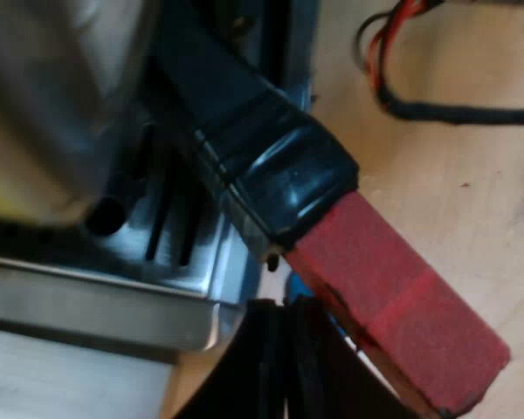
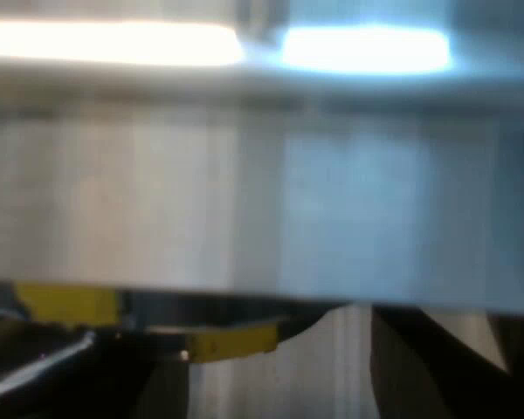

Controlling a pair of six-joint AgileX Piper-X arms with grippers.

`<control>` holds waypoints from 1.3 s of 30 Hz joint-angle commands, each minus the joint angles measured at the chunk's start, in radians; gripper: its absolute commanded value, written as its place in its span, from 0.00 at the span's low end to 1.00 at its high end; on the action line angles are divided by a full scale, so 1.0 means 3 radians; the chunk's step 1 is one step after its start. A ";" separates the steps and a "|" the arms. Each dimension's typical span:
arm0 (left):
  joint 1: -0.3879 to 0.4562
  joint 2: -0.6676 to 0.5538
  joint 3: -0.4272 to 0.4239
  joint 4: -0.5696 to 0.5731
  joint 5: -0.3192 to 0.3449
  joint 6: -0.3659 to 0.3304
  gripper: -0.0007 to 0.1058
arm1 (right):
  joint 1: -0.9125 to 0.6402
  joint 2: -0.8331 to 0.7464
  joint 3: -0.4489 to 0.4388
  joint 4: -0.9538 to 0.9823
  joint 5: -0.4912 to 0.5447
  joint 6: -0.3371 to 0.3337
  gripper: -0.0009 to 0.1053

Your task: Put the handle in the coffee machine

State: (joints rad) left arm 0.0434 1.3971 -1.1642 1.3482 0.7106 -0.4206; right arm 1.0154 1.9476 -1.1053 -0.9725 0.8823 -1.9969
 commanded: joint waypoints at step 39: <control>-0.0388 -0.0049 0.0124 -0.0033 0.0157 -0.1401 0.01 | 0.0123 -0.0386 0.0518 -0.0408 -0.0077 -0.0015 0.48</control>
State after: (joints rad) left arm -0.0385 1.3922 -1.1283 1.3277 0.6913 -0.8110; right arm 1.0498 1.8652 -0.9643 -1.0578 0.8566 -2.0023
